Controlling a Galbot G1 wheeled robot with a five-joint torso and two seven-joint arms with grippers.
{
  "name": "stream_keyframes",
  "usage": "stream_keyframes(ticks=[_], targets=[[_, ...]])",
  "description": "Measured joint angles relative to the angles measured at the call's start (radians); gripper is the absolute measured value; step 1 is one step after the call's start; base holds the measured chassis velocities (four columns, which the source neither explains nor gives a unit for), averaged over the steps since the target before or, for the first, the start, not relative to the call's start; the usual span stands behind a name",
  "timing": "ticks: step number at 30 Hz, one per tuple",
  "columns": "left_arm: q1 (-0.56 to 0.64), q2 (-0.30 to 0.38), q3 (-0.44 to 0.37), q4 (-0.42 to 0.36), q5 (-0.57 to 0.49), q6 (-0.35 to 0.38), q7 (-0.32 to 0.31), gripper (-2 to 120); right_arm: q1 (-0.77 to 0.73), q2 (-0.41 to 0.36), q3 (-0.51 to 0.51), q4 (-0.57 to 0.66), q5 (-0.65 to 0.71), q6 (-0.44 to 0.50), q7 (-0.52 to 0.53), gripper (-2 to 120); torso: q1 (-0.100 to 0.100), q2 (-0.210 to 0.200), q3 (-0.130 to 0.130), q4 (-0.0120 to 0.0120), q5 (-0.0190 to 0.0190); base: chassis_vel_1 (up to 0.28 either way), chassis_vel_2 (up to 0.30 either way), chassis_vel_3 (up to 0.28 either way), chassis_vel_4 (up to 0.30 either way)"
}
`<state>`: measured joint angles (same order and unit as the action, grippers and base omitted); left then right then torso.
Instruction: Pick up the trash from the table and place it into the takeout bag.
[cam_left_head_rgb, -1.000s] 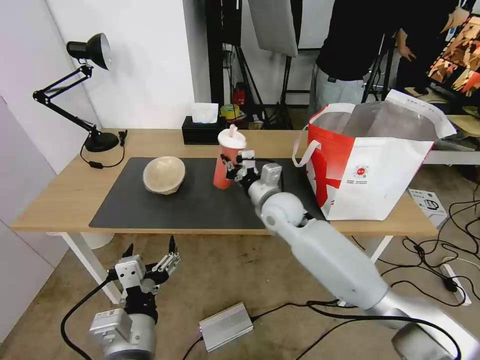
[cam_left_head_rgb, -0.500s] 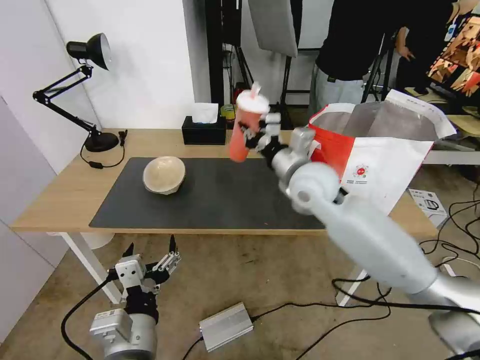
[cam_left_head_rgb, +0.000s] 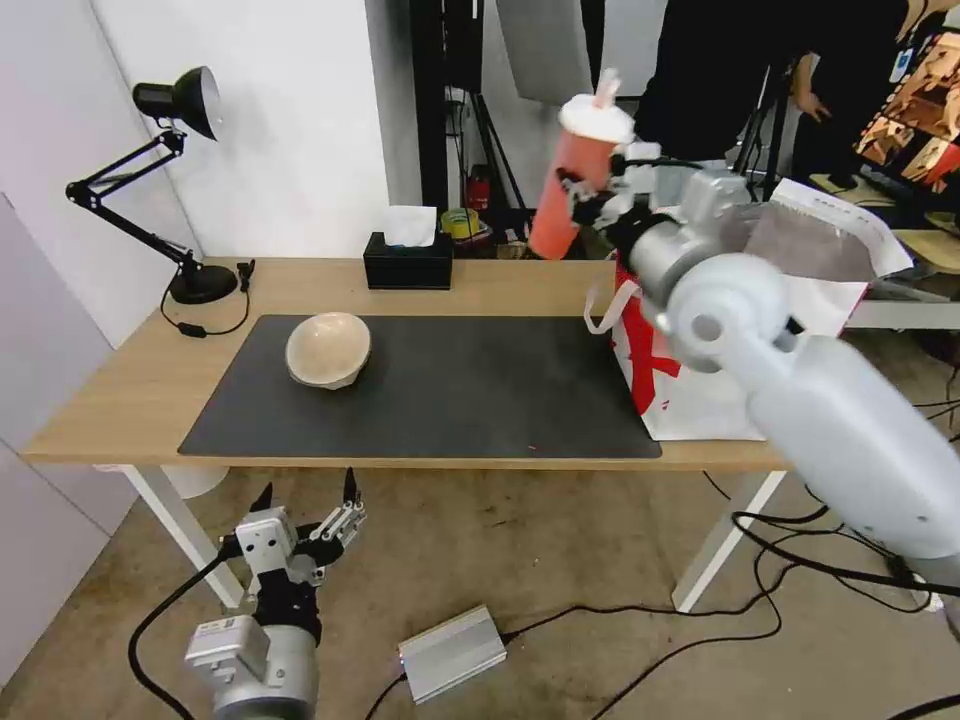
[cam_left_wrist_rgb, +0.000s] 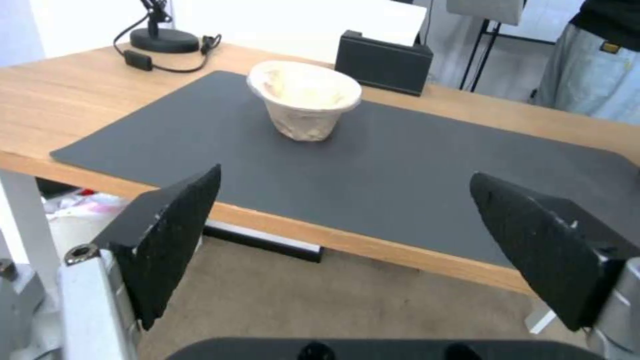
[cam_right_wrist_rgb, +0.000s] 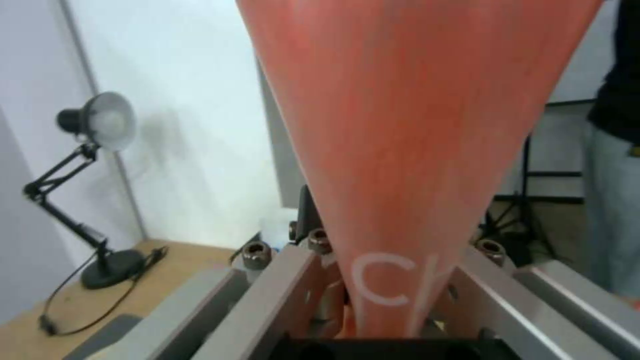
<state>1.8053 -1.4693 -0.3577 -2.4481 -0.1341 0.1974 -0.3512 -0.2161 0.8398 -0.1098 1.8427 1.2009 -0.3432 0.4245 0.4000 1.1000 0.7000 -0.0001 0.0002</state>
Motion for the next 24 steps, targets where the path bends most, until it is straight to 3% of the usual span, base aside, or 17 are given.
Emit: stream_keyframes(ticks=[24], targets=[[-0.006,0.01,0.013,0.008,0.001,0.0,-0.001,100,-0.002,-0.147,0.116,-0.108,-0.023,-0.014,-0.021,3,0.0,0.0,0.0,0.0,-0.0001,0.0,0.0,0.0,0.0]])
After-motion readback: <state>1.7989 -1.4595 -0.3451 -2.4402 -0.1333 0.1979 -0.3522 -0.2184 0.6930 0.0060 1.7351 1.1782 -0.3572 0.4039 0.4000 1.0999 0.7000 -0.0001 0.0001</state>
